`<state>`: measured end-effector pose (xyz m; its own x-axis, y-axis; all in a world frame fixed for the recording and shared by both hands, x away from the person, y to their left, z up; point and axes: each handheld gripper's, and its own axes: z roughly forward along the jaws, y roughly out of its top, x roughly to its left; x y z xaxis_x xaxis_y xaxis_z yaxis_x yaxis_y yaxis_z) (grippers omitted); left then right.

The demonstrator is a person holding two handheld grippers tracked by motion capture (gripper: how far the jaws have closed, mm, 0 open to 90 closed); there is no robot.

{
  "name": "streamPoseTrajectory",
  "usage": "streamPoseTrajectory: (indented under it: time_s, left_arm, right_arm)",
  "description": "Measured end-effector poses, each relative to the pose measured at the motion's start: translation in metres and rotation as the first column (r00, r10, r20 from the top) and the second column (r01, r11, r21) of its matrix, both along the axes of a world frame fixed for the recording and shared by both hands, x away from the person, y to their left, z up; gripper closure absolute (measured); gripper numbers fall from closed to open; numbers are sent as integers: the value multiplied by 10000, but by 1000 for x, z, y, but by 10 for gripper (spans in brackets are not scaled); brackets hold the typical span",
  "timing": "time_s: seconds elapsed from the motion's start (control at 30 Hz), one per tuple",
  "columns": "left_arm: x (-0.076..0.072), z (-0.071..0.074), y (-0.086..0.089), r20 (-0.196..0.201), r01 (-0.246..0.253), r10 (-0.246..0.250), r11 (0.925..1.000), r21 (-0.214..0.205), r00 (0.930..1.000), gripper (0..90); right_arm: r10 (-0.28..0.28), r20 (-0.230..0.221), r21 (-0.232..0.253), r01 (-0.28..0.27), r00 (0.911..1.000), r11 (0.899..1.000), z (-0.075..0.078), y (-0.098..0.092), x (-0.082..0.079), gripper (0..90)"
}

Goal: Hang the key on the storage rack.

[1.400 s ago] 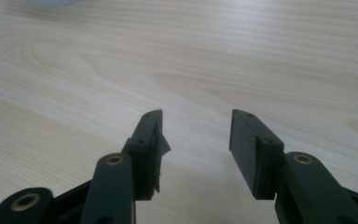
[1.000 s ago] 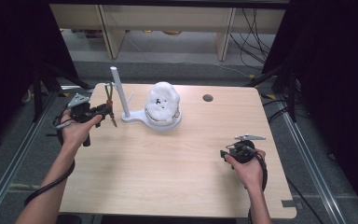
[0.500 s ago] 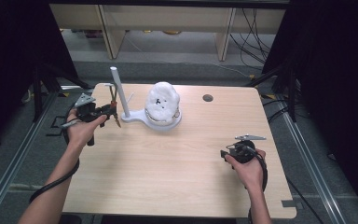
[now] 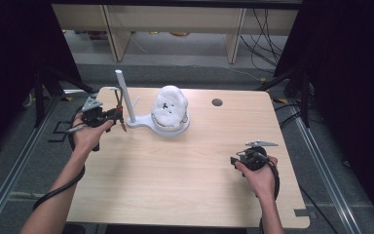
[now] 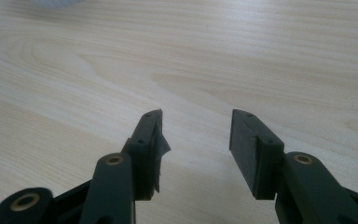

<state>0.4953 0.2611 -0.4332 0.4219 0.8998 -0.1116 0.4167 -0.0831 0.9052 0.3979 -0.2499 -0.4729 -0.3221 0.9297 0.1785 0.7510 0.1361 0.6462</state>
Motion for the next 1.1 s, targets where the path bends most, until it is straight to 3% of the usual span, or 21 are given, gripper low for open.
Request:
streamPoseTrajectory:
  time_s: [0.23,0.57,0.83,1.0,1.1]
  left_arm:
    - [0,-1,0,13,-44,44,9998,217,10000,637]
    - [-11,-4,5,73,-26,21,9974,723,10000,500]
    - [-29,-8,9,123,-101,92,9971,753,9999,400]
    - [-46,-14,11,175,-125,114,9978,654,9998,385]
    - [-57,-20,12,211,-98,84,9977,665,9997,385]
  right_arm:
    - [-136,5,31,136,9999,9999,0,1,0,552]
    - [-48,11,-47,48,10000,10000,1,-1,0,549]
    - [-80,1,-13,80,10000,10000,1,-1,0,547]
    - [19,200,22,-19,9998,10000,0,-2,1,545]
    - [-116,38,117,116,9999,9999,1,-2,0,544]
